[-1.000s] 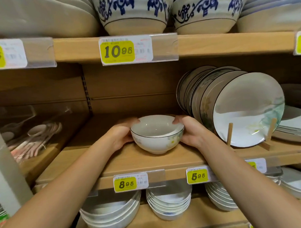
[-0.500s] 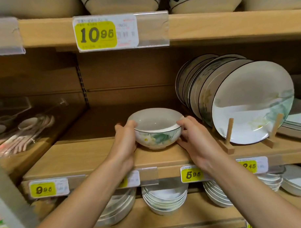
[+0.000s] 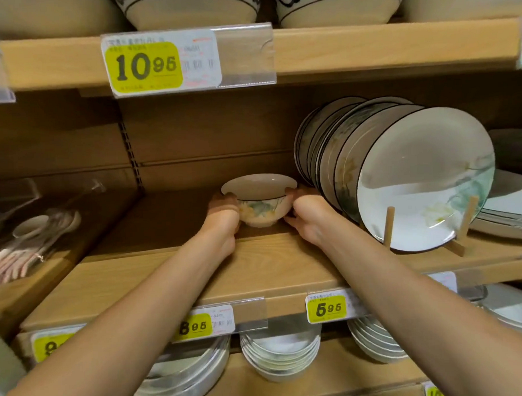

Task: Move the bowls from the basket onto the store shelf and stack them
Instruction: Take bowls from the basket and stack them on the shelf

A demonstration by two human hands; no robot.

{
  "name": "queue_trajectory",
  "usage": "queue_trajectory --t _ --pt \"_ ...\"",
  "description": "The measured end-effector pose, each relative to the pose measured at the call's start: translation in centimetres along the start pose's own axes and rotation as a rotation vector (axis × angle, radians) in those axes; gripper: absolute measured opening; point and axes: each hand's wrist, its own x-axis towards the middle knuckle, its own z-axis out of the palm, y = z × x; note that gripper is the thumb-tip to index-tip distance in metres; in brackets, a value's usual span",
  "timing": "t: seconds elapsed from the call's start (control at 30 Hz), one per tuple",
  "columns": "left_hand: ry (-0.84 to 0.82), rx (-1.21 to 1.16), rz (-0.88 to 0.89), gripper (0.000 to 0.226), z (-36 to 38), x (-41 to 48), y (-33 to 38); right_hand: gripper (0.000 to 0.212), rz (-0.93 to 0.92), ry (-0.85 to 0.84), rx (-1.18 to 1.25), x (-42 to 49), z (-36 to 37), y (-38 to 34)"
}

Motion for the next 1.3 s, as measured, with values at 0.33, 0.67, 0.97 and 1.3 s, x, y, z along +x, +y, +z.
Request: queue_trajectory --t 0.33,0.67,0.97,1.3 --pt "-0.200 0.048 -0.032 0.035 2.2 6.2 0.4 0.039 -0.034 -0.027 -0.072 7.7 1.4 -0.1" --pt "-0.161 0.073 0.013 0.036 4.6 9.3 -0.1 0.042 -0.051 0.060 -0.045 11.6 2.4 -0.1" --pt "-0.149 0.104 0.034 0.038 5.3 11.1 -0.2 0.042 -0.054 0.075 -0.052 13.7 2.8 0.0" --pt "-0.106 0.061 0.034 0.039 6.3 11.7 0.0 0.044 -0.054 0.120 -0.028 14.7 3.6 0.2"
